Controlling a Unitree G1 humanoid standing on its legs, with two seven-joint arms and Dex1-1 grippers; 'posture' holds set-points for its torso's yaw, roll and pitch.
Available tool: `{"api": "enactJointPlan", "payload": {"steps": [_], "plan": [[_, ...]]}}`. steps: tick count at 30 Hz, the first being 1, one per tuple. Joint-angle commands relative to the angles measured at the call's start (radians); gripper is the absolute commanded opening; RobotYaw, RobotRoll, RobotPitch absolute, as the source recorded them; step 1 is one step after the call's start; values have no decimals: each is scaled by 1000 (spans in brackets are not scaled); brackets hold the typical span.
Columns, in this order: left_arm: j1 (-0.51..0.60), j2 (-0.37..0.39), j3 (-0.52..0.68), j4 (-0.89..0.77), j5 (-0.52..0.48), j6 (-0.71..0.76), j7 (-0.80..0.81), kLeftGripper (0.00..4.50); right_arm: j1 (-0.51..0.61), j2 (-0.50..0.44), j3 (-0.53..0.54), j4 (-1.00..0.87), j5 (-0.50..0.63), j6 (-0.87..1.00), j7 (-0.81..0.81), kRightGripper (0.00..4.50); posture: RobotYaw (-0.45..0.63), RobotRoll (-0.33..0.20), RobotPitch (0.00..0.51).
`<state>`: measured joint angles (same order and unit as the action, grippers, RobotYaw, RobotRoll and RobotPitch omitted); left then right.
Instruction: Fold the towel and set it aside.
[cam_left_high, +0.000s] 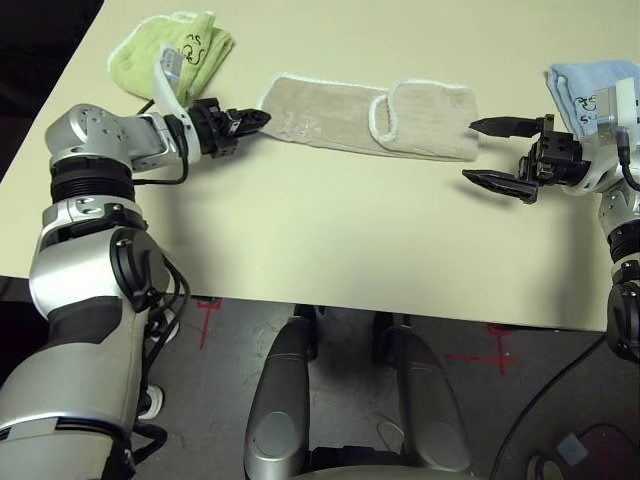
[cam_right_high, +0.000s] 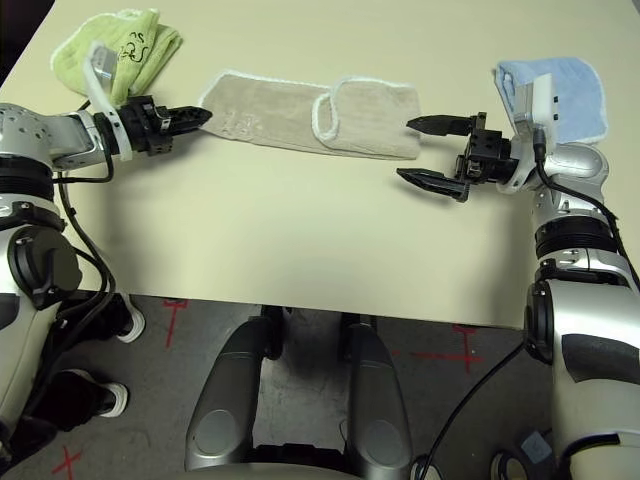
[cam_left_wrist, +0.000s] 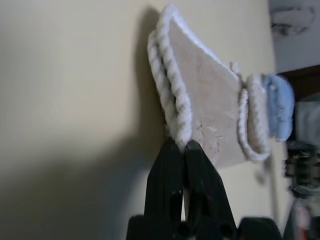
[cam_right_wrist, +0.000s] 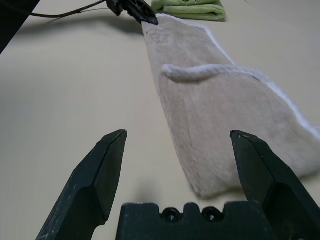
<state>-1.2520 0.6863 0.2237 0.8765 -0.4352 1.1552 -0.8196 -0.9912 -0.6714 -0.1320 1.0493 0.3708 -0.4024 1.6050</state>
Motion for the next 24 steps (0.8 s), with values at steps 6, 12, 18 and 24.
{"api": "enactJointPlan", "payload": {"steps": [6,12,18,24], "plan": [[48,173,-208,-63,105,-105,-236,51,-6,-5,-11,36,-21,-18,9,4500,156,0,370],[13,174,-210,-29,129,-165,-261,51,-17,2,-9,47,-27,-19,9,4500,163,0,369],[-69,88,-195,-117,87,-139,-273,51,-16,-1,-14,61,-34,-17,9,4500,168,0,363],[-129,-30,-195,-333,-20,-13,-302,51,-15,-10,-22,77,-32,-12,9,4500,166,0,354]]}}
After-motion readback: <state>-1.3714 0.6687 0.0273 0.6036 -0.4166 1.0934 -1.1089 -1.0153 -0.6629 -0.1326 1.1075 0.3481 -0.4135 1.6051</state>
